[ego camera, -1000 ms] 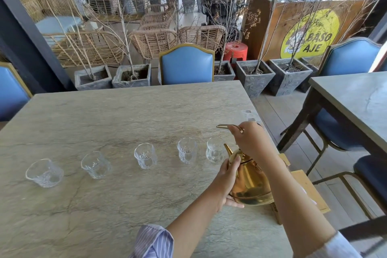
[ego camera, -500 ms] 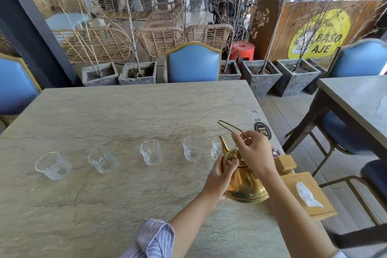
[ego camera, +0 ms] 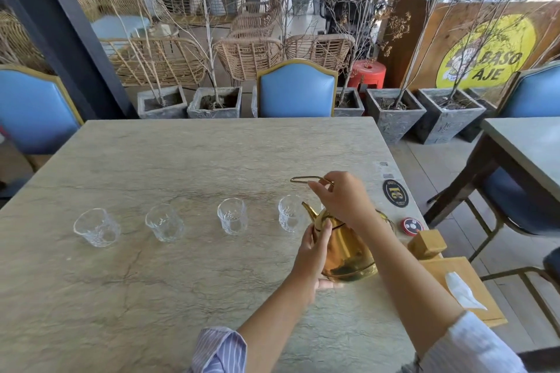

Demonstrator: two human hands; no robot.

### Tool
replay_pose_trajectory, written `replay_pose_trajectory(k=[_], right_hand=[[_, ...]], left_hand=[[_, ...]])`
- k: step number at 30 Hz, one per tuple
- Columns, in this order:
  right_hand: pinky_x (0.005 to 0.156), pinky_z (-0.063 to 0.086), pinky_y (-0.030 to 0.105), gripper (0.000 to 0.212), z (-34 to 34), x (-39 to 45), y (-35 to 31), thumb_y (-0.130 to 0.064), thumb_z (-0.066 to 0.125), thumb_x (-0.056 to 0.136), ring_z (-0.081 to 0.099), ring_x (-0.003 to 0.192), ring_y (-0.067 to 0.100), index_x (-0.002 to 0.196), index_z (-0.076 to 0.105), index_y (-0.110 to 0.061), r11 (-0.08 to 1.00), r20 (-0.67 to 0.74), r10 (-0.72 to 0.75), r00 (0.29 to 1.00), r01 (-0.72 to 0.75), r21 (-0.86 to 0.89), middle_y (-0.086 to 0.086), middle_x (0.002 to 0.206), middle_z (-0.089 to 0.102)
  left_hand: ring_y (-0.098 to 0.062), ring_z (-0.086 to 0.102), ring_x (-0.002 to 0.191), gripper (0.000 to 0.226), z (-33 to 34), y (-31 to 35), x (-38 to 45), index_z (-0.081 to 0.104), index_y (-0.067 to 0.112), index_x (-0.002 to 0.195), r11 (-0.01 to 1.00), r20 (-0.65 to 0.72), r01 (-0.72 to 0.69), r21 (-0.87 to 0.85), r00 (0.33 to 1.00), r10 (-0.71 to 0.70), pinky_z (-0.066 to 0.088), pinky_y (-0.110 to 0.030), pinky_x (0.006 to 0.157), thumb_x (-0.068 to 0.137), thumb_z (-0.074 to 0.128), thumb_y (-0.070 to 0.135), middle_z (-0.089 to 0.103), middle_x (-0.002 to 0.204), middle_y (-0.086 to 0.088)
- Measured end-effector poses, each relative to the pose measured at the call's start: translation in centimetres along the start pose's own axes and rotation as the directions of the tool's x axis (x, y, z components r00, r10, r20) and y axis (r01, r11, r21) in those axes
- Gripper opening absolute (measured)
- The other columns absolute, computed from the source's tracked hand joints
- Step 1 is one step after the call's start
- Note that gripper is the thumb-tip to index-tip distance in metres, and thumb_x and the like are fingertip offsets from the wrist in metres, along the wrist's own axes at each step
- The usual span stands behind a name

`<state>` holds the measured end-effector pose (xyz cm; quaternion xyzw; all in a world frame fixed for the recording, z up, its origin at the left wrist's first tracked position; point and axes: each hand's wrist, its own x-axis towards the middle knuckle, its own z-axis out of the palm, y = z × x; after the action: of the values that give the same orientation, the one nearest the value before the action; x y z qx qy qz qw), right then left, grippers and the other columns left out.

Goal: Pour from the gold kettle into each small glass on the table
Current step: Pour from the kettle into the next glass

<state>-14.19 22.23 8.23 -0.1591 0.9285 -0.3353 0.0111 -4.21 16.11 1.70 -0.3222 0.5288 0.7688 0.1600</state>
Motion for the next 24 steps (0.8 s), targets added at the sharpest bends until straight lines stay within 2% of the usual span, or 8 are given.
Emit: replay_pose_trajectory(k=[3,5,7,8,10,13,20,24], right_hand=[[0.044,0.033,0.025,0.039,0.6,0.8,-0.5,-0.043,0.060,0.092,0.050,0.049,0.015,0.082,0.066,-0.005,0.997,0.010,0.001,1.000,0.000,-0.071,0.004,0.060,0.062],[0.046,0.035,0.027,0.045,0.8,1.3,-0.8,-0.041,0.060,0.092,0.053,0.052,0.022,0.088,0.070,0.003,0.995,0.018,0.008,1.000,-0.006,-0.095,0.016,0.071,0.070],[0.047,0.034,0.028,0.048,0.9,1.7,-1.1,-0.037,0.061,0.091,0.047,0.051,0.023,0.092,0.070,0.009,0.994,0.028,0.017,0.999,-0.014,-0.105,0.025,0.077,0.072],[0.047,0.032,0.028,0.048,0.9,1.9,-1.3,-0.037,0.061,0.091,0.044,0.051,0.022,0.094,0.070,0.010,0.994,0.034,0.023,0.999,-0.020,-0.109,0.027,0.077,0.071],[0.046,0.031,0.028,0.048,0.7,2.1,-1.5,-0.037,0.062,0.091,0.043,0.052,0.022,0.096,0.069,0.010,0.993,0.048,0.036,0.998,-0.031,-0.113,0.025,0.072,0.070],[0.046,0.036,0.029,0.050,0.4,2.4,-1.9,-0.040,0.062,0.091,0.046,0.050,0.022,0.098,0.070,0.008,0.993,0.060,0.047,0.997,-0.040,-0.115,0.023,0.079,0.073],[0.051,0.043,0.030,0.043,-0.9,2.6,-3.0,-0.042,0.062,0.091,0.058,0.059,0.026,0.092,0.069,0.000,0.986,0.074,0.039,0.996,-0.027,-0.164,0.010,0.070,0.065],[0.052,0.043,0.030,0.041,-1.5,2.5,-3.6,-0.041,0.062,0.091,0.057,0.058,0.024,0.093,0.068,-0.001,0.985,0.077,0.024,0.997,-0.010,-0.175,0.007,0.069,0.062]], left_hand=[[-0.041,0.058,0.129,0.124,-0.2,0.3,0.4,0.041,0.049,0.147,0.998,0.008,0.045,-0.034,0.999,-0.045,0.065,-0.056,0.067,0.036,0.071,0.094,0.051,0.150,-0.007],[-0.043,0.058,0.129,0.118,-0.2,0.7,0.1,0.039,0.046,0.149,0.997,0.022,0.064,-0.047,0.998,-0.063,0.065,-0.054,0.064,0.045,0.070,0.092,0.051,0.151,-0.009],[-0.044,0.057,0.129,0.105,-0.2,1.0,0.0,0.037,0.044,0.151,0.995,0.030,0.077,-0.063,0.997,-0.075,0.065,-0.053,0.063,0.060,0.067,0.088,0.049,0.153,-0.011],[-0.045,0.057,0.130,0.105,-0.1,1.1,0.0,0.037,0.044,0.151,0.994,0.035,0.081,-0.068,0.996,-0.079,0.064,-0.053,0.062,0.060,0.066,0.088,0.048,0.153,-0.012],[-0.046,0.056,0.130,0.109,0.1,1.3,-0.1,0.039,0.043,0.149,0.992,0.052,0.098,-0.083,0.994,-0.094,0.064,-0.053,0.060,0.054,0.067,0.089,0.049,0.153,-0.013],[-0.047,0.055,0.131,0.097,0.5,1.7,-0.4,0.037,0.043,0.151,0.988,0.065,0.116,-0.105,0.992,-0.110,0.064,-0.055,0.062,0.067,0.066,0.084,0.048,0.153,-0.014],[-0.047,0.059,0.126,0.079,0.9,2.5,-1.1,0.040,0.040,0.146,0.984,0.088,0.131,-0.119,0.989,-0.121,0.064,-0.053,0.062,0.080,0.059,0.079,0.053,0.147,-0.015],[-0.047,0.057,0.128,0.076,1.3,3.0,-1.8,0.039,0.040,0.147,0.982,0.090,0.132,-0.134,0.989,-0.120,0.063,-0.059,0.072,0.083,0.059,0.076,0.053,0.147,-0.014]])
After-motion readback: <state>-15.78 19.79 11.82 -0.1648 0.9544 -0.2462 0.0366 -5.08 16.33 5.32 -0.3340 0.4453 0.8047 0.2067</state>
